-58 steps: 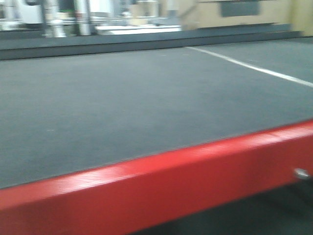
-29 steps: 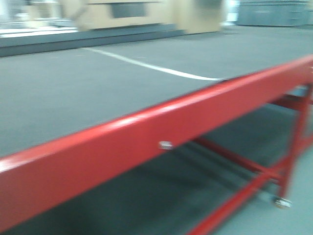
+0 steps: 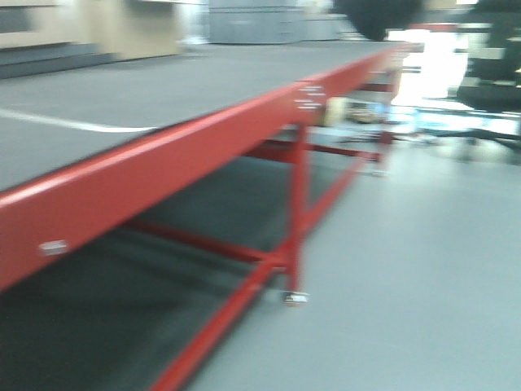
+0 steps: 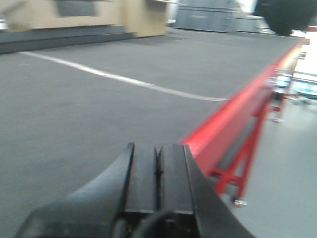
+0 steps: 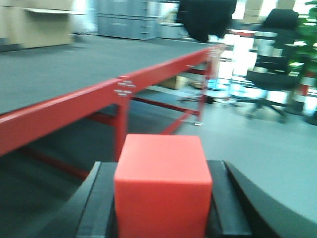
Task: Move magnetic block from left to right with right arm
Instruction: 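Drive the base across the room toward the black chair, then turn the base and drive up to the second carpeted table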
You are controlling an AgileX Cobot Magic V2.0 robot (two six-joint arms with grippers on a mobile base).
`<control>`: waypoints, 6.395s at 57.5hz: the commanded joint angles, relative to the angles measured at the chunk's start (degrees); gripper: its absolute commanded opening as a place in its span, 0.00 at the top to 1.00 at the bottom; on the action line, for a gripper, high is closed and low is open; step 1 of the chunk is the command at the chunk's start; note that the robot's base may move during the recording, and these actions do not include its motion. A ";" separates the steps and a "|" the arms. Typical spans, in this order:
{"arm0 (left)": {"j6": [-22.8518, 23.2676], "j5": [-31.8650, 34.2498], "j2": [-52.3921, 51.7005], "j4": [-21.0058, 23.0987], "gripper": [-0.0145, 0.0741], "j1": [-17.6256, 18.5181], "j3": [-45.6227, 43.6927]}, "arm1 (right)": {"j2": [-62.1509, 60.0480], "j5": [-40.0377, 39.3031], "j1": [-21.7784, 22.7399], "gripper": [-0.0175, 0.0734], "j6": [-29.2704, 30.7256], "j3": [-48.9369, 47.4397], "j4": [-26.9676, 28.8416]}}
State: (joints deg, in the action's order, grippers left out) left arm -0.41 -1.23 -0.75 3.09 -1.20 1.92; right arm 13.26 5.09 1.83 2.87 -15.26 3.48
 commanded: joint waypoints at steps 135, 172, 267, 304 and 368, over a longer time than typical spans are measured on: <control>0.41 4.49 -0.76 0.15 0.98 0.01 0.39 | 0.35 -5.09 0.38 0.53 0.29 -1.68 0.00; 0.41 4.49 -0.76 0.15 0.98 0.01 0.39 | 0.35 -5.09 0.38 0.53 0.29 -1.68 0.00; 0.41 4.49 -0.53 0.15 0.98 0.01 0.39 | 0.35 -5.09 0.38 0.53 0.29 -1.68 0.00; 0.41 4.49 -0.53 0.15 0.98 0.01 0.39 | 0.35 -5.09 0.38 0.53 0.29 -1.68 0.00; 0.41 4.49 -0.53 0.15 0.98 0.01 0.39 | 0.35 -5.09 0.38 0.53 0.29 -1.68 0.00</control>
State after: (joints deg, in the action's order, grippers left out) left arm -0.41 -1.23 -0.75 3.09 -1.20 1.92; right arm 13.17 5.09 1.96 2.87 -15.26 3.48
